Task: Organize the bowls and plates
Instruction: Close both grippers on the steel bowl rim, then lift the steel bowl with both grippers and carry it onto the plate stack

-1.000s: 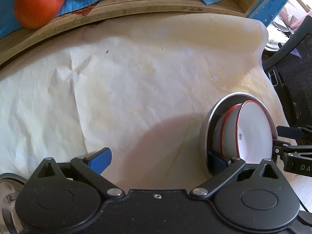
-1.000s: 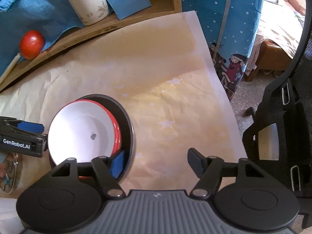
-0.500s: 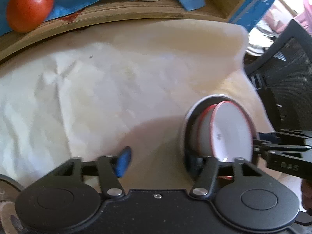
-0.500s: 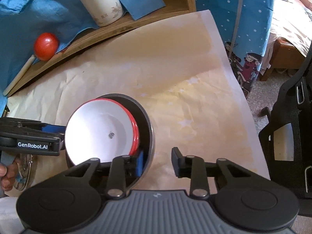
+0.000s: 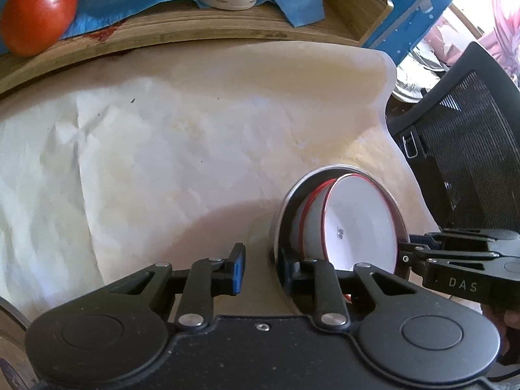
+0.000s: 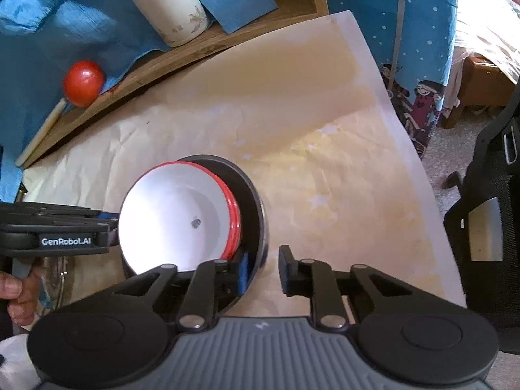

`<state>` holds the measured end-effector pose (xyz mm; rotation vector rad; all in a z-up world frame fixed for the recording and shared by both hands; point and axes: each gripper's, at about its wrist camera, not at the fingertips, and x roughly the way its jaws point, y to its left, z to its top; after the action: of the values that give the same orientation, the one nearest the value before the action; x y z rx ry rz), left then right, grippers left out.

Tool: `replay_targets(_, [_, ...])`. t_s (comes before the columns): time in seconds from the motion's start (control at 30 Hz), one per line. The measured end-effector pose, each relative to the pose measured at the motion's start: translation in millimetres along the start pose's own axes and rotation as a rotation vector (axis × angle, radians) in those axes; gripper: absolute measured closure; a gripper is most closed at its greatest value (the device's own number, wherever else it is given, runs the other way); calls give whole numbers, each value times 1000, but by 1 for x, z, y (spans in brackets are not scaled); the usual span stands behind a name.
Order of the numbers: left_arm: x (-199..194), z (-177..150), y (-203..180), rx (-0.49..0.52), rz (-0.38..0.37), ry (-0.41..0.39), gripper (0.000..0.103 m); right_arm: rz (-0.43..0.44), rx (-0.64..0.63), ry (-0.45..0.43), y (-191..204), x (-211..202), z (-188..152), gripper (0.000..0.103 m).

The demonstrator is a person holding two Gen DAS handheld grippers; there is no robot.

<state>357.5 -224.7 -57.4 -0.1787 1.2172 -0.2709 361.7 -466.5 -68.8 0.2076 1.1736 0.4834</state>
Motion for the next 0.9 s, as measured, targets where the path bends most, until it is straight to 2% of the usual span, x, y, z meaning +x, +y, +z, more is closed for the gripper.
replay_targets(0.17, [-2,-3,-1,-11,3,-8,80,22,9,-1,0,0,-1,89])
replay_targets(0.23, [-3,-5,-2,-8,-1,-14,90,29,13,-1,-1,-1,-1,89])
replay_targets(0.3, [-5,-6,-6,9,5,-21,95,32,13,0,-1,-1,-1,89])
replay_targets(0.6, [-8,-12,-14,7,36,-29,95,30,-10,5,0,-2,-2,90])
replay_targets(0.9, [-13,-21,-18,-46,55,-62,95,41,-75,10,4,-4,-3,90])
